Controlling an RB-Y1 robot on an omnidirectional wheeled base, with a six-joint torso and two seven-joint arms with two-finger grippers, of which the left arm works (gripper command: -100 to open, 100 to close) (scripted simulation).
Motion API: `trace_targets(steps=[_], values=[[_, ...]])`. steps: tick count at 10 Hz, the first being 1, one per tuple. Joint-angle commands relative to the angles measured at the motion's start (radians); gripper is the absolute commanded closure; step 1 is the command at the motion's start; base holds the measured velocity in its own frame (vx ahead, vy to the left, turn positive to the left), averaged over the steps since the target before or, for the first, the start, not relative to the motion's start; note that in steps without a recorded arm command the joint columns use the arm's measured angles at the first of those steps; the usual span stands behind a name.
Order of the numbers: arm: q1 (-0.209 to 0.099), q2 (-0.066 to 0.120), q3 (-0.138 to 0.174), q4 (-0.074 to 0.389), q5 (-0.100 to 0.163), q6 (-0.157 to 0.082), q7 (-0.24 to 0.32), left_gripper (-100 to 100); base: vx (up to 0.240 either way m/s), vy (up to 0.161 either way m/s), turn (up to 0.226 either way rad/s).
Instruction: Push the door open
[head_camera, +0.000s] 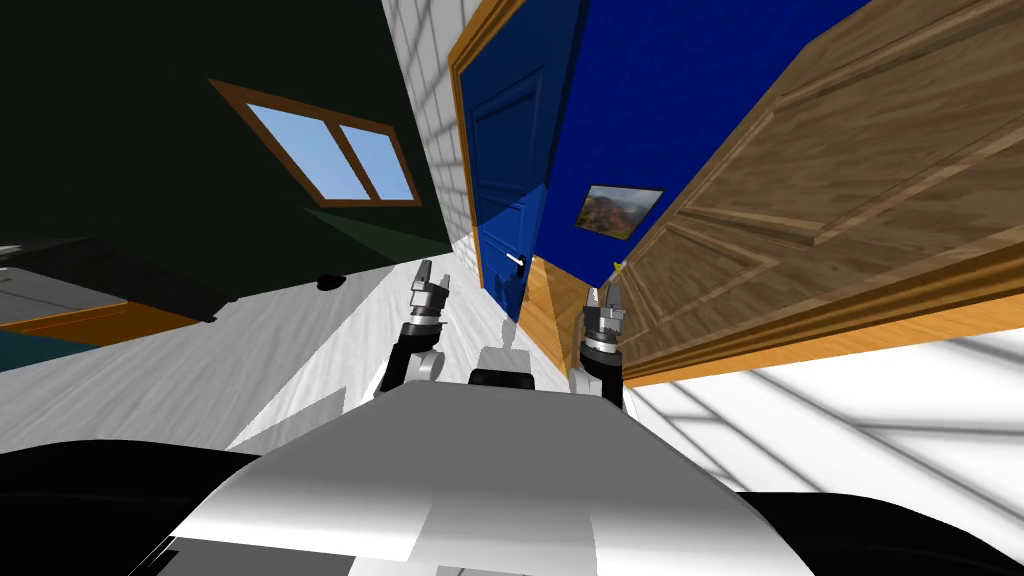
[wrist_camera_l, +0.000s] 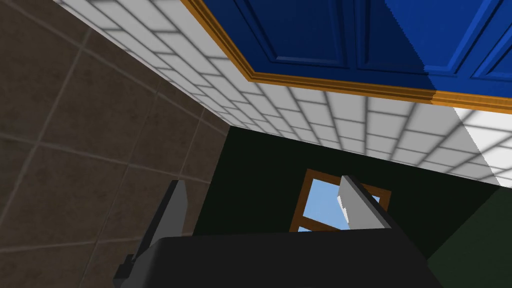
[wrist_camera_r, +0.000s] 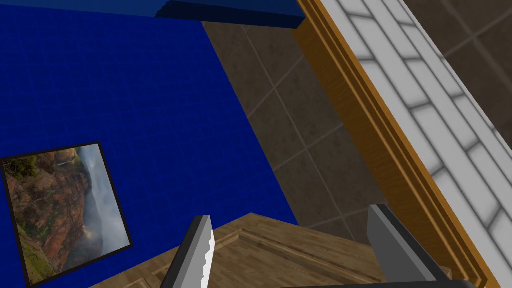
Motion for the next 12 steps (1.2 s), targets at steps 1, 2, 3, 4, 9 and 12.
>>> trace_targets(steps=[1, 2, 3, 4, 9, 12], values=[[-0.024, 0.004, -0.009, 0.036, 0.0, 0.002, 0.002, -100, 0.114, 0.05, -0.06], [-0.032, 0.007, -0.015, 0.052, 0.0, 0.004, 0.004, -100, 0.088, 0.048, -0.079], [-0.049, 0.013, -0.029, 0.086, 0.0, 0.008, 0.009, -100, 0.112, 0.059, -0.121], [-0.058, 0.016, -0.035, 0.102, 0.0, 0.01, 0.011, -100, 0.112, 0.088, -0.123], [-0.116, 0.032, -0.08, 0.215, 0.0, 0.022, 0.025, -100, 0.112, 0.077, -0.108], [-0.157, 0.043, -0.112, 0.294, 0.0, 0.03, 0.036, -100, 0.111, 0.077, -0.13]])
